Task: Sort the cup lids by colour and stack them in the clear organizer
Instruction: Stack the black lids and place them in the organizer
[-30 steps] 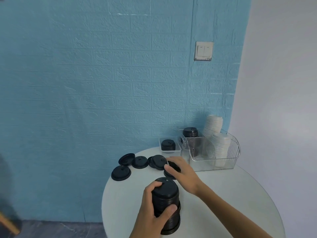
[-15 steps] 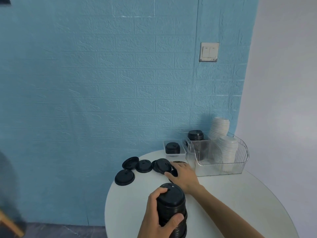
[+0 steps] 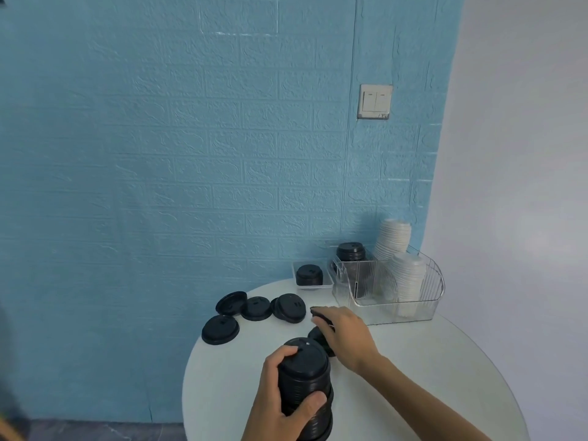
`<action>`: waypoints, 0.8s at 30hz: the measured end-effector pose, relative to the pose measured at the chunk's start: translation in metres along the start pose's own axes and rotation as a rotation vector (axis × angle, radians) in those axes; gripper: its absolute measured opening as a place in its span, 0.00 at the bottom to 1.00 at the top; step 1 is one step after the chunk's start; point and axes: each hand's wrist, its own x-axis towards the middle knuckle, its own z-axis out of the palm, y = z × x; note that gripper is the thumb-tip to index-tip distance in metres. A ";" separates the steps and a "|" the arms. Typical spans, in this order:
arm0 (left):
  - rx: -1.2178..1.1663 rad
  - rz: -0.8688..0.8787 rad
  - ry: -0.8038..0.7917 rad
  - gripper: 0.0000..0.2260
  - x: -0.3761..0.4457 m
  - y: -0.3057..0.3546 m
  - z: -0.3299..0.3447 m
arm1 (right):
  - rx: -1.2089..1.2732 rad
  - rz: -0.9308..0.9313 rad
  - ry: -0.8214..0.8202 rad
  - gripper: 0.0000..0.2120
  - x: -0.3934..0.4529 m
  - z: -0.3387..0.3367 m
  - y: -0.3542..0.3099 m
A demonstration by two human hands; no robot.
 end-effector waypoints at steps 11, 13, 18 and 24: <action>-0.003 0.007 -0.018 0.37 -0.002 0.000 0.000 | 0.452 -0.138 0.260 0.18 -0.059 -0.087 -0.069; -0.005 0.007 -0.021 0.34 -0.002 0.000 0.001 | 0.809 -0.035 0.157 0.17 -0.067 -0.096 -0.083; -0.013 0.010 -0.017 0.39 -0.001 0.000 0.002 | 0.996 0.158 -0.047 0.12 -0.057 -0.085 -0.090; -0.024 -0.002 0.006 0.49 0.000 -0.003 0.001 | 0.736 0.154 -0.072 0.08 -0.046 -0.065 -0.081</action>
